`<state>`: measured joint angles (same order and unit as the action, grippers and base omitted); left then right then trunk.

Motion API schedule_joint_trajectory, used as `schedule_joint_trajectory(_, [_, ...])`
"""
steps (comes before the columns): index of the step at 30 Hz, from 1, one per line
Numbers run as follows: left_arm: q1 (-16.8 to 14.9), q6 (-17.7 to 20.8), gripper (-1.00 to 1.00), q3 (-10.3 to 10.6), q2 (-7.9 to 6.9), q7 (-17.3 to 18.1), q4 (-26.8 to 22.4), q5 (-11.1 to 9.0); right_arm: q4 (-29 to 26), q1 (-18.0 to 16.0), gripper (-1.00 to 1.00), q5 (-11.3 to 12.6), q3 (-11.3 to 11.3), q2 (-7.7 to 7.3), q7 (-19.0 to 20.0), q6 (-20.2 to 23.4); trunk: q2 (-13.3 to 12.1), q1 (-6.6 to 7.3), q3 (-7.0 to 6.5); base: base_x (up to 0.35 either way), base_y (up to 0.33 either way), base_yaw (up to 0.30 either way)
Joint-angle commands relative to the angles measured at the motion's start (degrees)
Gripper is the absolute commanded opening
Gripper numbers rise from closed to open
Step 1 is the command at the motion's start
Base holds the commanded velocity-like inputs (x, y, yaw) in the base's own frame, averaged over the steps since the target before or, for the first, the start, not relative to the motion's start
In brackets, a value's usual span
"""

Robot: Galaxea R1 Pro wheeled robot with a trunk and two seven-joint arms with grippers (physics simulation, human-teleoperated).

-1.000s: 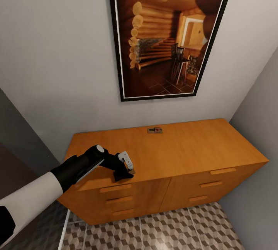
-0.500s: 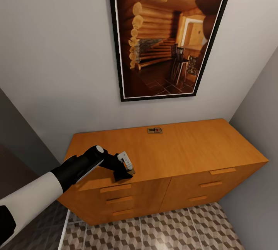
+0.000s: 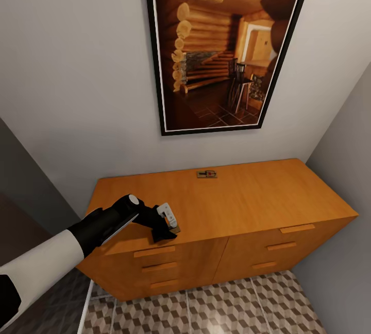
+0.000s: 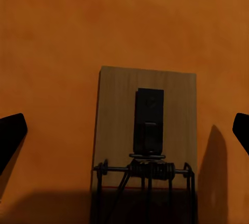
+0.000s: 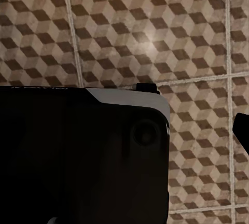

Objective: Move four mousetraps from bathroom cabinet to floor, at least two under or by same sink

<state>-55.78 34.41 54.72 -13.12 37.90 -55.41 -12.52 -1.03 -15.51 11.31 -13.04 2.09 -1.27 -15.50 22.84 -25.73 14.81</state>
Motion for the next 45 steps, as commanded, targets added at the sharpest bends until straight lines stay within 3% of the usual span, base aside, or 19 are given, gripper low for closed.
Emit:
schedule_joint_trajectory(1, [-0.03, 0.58, 1.00, 2.18, -0.06, -0.10, 2.60, -0.24, 0.07, -0.05, 1.00, 0.51, -0.49, 0.02, -0.13, -0.22, 0.07, -0.05, 0.12, 0.000, 0.000, 0.000])
schedule_joint_trajectory(33, [-0.03, 0.75, 1.00, 2.48, -0.01, -0.11, 2.88, 2.12, 0.07, -0.05, 1.00, 0.54, -0.49, 0.07, -0.13, -0.21, 0.07, -0.05, 0.12, 0.000, 0.000, 0.000])
schedule_joint_trajectory(34, [-0.03, 0.75, -1.00, 2.49, 0.01, -0.11, 2.92, 2.14, 0.07, -0.05, 1.00, 0.52, -0.49, 0.07, -0.13, -0.20, 0.07, -0.05, 0.12, 0.000, 0.000, 0.000])
schedule_joint_trajectory(45, [-0.03, 0.76, -1.00, 2.50, 0.02, -0.11, 2.94, 2.15, 0.07, -0.05, 1.00, 0.50, -0.49, 0.11, -0.13, -0.22, 0.07, -0.05, 0.12, 0.000, 0.000, 0.000])
